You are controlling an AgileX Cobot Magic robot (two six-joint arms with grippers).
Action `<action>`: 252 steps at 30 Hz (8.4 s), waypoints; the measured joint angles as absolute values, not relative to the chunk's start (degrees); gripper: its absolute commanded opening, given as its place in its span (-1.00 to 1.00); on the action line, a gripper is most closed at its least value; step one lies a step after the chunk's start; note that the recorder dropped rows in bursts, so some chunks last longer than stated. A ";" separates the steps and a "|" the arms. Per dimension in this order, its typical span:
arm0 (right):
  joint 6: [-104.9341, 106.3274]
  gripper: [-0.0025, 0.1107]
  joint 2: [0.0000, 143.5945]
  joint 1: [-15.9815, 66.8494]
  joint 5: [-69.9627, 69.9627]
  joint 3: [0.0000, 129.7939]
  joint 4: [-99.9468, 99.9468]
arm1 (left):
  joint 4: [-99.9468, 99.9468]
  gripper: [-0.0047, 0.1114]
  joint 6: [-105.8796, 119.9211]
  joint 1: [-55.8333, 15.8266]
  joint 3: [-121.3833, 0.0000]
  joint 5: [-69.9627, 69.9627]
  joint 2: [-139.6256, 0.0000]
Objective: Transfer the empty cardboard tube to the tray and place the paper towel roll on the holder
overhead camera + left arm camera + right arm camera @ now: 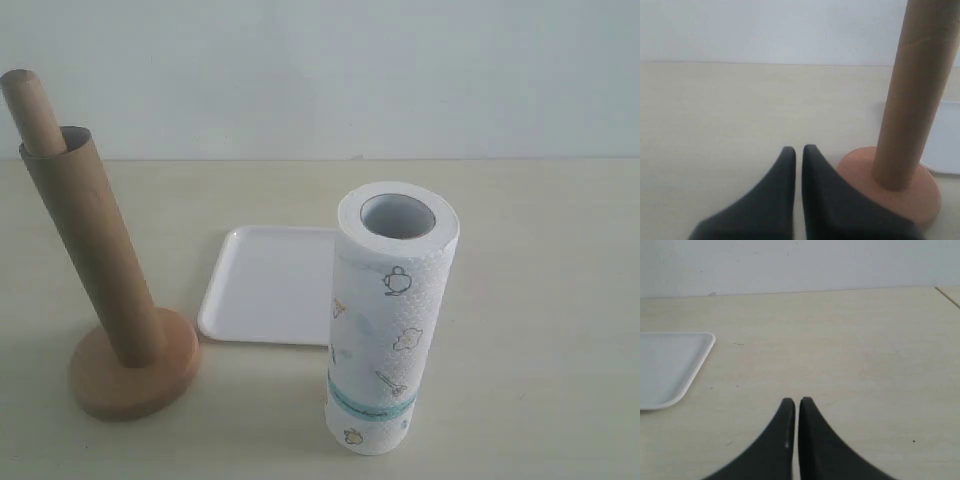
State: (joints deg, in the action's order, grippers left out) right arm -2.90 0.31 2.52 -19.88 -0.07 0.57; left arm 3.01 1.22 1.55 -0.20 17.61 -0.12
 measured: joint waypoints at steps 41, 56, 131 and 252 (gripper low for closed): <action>-2.90 -0.91 0.31 2.52 -19.88 -0.07 0.57 | -5.08 -0.85 1.22 1.55 -0.20 -26.15 -0.12; -2.90 -0.91 0.31 2.52 -19.88 -0.07 0.57 | -5.23 -0.85 0.00 1.55 -14.00 -10.67 -14.11; -2.90 -0.91 0.31 2.52 -19.88 -0.07 0.57 | -17.94 -0.81 -19.76 -16.02 -26.93 -17.32 -69.87; -2.90 -0.91 0.31 2.52 -19.88 -0.07 0.57 | -42.61 -0.85 31.13 -41.10 -62.84 6.95 -102.42</action>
State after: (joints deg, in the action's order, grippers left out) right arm -2.90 0.31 2.52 -19.88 -0.07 0.57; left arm -42.61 31.13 -41.10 -62.84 6.95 -102.42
